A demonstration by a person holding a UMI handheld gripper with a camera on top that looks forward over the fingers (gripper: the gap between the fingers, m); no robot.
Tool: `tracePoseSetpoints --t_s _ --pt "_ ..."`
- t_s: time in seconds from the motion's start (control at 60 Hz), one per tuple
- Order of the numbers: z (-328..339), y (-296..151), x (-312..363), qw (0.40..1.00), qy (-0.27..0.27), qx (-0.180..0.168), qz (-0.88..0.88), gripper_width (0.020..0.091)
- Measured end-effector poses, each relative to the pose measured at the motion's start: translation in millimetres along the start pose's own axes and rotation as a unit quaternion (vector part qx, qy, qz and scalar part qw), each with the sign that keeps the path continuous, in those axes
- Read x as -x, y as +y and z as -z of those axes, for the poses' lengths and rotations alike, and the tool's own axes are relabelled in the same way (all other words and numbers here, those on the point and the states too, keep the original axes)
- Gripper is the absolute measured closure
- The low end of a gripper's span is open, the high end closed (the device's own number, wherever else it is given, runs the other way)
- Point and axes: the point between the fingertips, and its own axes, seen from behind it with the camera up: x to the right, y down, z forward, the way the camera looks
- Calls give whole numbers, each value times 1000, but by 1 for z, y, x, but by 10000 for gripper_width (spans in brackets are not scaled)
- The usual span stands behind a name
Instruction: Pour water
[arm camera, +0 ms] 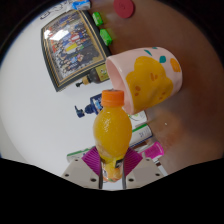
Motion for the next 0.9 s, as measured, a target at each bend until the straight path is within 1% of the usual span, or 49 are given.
tracePoseSetpoints --t_s 0.133,0.283,0.383,0.5,0.633,0.75,0.833,0.9 --pt "1 3 2 999 16 5 32 848" --pt "11 -1 25 983 48 -7 175 848" --pt "22 -12 60 956 57 -20 285 849" --pt "39 -41 110 903 66 -49 421 848" --pt "64 -100 152 808 99 -96 573 849" --pt "84 -167 164 711 152 -136 673 850" --pt "90 -218 152 651 199 -150 717 850" --pt "99 -253 130 623 229 -145 734 850"
